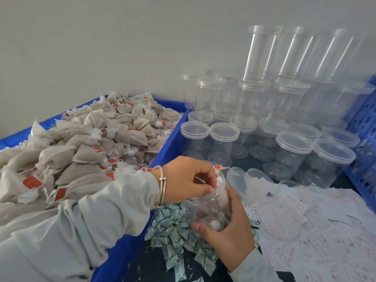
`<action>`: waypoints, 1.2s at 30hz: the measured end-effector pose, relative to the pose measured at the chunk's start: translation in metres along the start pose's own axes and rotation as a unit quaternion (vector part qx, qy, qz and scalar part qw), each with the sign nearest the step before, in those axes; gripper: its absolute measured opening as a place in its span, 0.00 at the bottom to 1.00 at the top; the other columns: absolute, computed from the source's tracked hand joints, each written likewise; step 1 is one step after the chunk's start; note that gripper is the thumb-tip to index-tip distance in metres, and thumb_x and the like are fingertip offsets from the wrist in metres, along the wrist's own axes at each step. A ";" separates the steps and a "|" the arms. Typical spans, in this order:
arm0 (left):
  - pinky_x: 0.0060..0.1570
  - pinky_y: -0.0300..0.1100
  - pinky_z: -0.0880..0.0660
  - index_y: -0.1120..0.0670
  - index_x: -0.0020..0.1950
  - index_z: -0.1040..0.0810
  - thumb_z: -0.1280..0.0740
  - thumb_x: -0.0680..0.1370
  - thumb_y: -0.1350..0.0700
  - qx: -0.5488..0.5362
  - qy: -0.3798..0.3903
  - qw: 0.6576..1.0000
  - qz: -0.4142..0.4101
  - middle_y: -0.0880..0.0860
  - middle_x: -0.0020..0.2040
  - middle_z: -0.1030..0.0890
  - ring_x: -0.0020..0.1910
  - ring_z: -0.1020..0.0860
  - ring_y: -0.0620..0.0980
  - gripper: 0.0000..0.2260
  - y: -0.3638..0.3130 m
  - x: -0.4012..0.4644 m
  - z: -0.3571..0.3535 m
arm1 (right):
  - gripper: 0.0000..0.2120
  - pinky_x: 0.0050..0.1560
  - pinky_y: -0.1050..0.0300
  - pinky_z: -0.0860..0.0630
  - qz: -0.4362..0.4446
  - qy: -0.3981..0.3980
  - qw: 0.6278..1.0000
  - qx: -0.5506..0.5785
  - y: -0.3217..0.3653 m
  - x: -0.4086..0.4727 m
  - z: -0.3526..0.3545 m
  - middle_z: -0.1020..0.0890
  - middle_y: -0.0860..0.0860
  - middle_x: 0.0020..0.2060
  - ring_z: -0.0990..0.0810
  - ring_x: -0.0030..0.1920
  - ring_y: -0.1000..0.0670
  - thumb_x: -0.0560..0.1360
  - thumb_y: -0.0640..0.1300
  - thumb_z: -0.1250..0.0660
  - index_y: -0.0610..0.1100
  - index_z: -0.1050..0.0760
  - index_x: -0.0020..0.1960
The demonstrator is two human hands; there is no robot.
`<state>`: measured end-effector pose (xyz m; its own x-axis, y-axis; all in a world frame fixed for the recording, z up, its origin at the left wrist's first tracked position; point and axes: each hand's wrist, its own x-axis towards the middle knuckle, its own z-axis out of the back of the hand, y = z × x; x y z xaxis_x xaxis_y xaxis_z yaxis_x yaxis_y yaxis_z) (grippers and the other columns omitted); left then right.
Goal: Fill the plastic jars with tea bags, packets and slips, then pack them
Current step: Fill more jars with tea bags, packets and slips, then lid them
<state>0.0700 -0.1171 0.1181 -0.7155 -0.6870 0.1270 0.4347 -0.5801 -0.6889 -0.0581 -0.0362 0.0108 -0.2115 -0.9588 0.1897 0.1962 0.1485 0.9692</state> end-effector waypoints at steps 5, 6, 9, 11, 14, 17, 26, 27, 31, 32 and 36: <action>0.47 0.26 0.26 0.41 0.41 0.21 0.31 0.75 0.57 0.039 -0.049 0.998 0.014 0.37 0.40 0.19 0.42 0.21 0.32 0.10 0.005 0.002 0.014 | 0.47 0.59 0.65 0.26 0.006 0.011 1.000 -0.027 -0.001 -0.001 0.001 0.23 0.71 0.55 0.25 0.57 0.68 0.53 0.52 0.21 0.65 0.40 0.67; 0.45 0.25 0.26 0.40 0.40 0.22 0.31 0.75 0.57 0.059 -0.082 0.995 0.018 0.37 0.40 0.19 0.41 0.22 0.31 0.11 0.006 0.002 0.021 | 0.49 0.64 0.56 0.27 -0.001 0.015 0.999 -0.032 0.000 -0.001 0.002 0.24 0.67 0.59 0.26 0.61 0.64 0.52 0.56 0.22 0.62 0.40 0.69; 0.37 0.23 0.29 0.40 0.39 0.24 0.33 0.75 0.59 0.111 -0.196 0.973 0.060 0.37 0.40 0.21 0.38 0.24 0.29 0.13 0.021 0.003 0.050 | 0.53 0.68 0.51 0.30 -0.005 0.025 0.999 -0.029 0.000 0.000 0.004 0.27 0.60 0.65 0.28 0.65 0.59 0.51 0.58 0.23 0.54 0.40 0.73; 0.38 0.26 0.32 0.44 0.42 0.23 0.35 0.76 0.59 0.152 -0.236 0.950 0.137 0.42 0.44 0.21 0.41 0.23 0.36 0.09 0.037 0.003 0.070 | 0.52 0.68 0.54 0.30 -0.011 0.027 0.999 -0.033 0.000 -0.001 0.003 0.27 0.60 0.66 0.28 0.65 0.60 0.51 0.58 0.23 0.57 0.40 0.72; 0.48 0.36 0.31 0.51 0.55 0.22 0.38 0.78 0.59 0.257 -0.189 0.909 0.270 0.51 0.55 0.21 0.52 0.24 0.49 0.08 0.062 0.000 0.086 | 0.51 0.67 0.52 0.29 -0.021 0.030 0.999 -0.032 0.000 -0.003 0.004 0.27 0.58 0.66 0.27 0.65 0.58 0.54 0.53 0.20 0.57 0.40 0.72; 0.52 0.37 0.32 0.52 0.64 0.25 0.39 0.80 0.56 0.377 0.012 0.865 0.331 0.52 0.62 0.23 0.58 0.25 0.50 0.14 0.067 -0.002 0.084 | 0.51 0.66 0.50 0.28 -0.023 0.034 0.998 -0.038 0.001 -0.003 0.005 0.27 0.58 0.65 0.26 0.64 0.57 0.56 0.48 0.18 0.56 0.40 0.73; 0.61 0.50 0.28 0.52 0.65 0.26 0.42 0.80 0.52 0.420 0.199 0.817 0.341 0.54 0.61 0.22 0.58 0.24 0.54 0.16 0.078 0.005 0.073 | 0.50 0.67 0.56 0.29 -0.028 0.033 0.999 -0.030 0.001 -0.003 0.004 0.28 0.58 0.66 0.28 0.65 0.58 0.58 0.45 0.18 0.55 0.41 0.73; 0.61 0.50 0.28 0.52 0.65 0.26 0.41 0.79 0.52 0.423 0.194 0.814 0.348 0.54 0.61 0.22 0.58 0.23 0.54 0.16 0.079 0.006 0.073 | 0.50 0.67 0.54 0.29 -0.028 0.034 0.999 -0.029 0.001 -0.003 0.004 0.28 0.58 0.66 0.27 0.65 0.58 0.58 0.44 0.18 0.55 0.41 0.73; 0.58 0.45 0.27 0.52 0.65 0.26 0.38 0.78 0.53 0.427 0.144 0.810 0.375 0.54 0.60 0.22 0.57 0.23 0.54 0.16 0.078 0.008 0.071 | 0.50 0.66 0.54 0.28 -0.029 0.036 0.999 -0.027 -0.001 -0.003 0.004 0.27 0.58 0.65 0.26 0.64 0.58 0.58 0.45 0.18 0.56 0.40 0.73; 0.57 0.44 0.26 0.53 0.65 0.25 0.37 0.77 0.53 0.426 0.132 0.810 0.380 0.53 0.59 0.21 0.57 0.23 0.54 0.16 0.077 0.009 0.071 | 0.50 0.65 0.55 0.28 -0.028 0.036 0.999 -0.026 -0.001 -0.003 0.004 0.27 0.59 0.65 0.26 0.63 0.58 0.58 0.45 0.18 0.57 0.41 0.72; 0.54 0.43 0.25 0.54 0.60 0.21 0.37 0.77 0.57 0.409 0.091 0.823 0.383 0.54 0.55 0.20 0.52 0.22 0.54 0.12 0.073 0.008 0.073 | 0.50 0.64 0.56 0.27 -0.027 0.038 0.999 -0.023 -0.003 -0.002 0.005 0.27 0.59 0.65 0.26 0.62 0.60 0.57 0.45 0.18 0.57 0.41 0.72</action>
<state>0.1364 -0.1967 0.1212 -0.0977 -0.9545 -0.2816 0.9663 -0.1588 0.2029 -0.0625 -0.0333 0.0084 -0.1499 -0.9810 0.1232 0.2307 0.0865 0.9692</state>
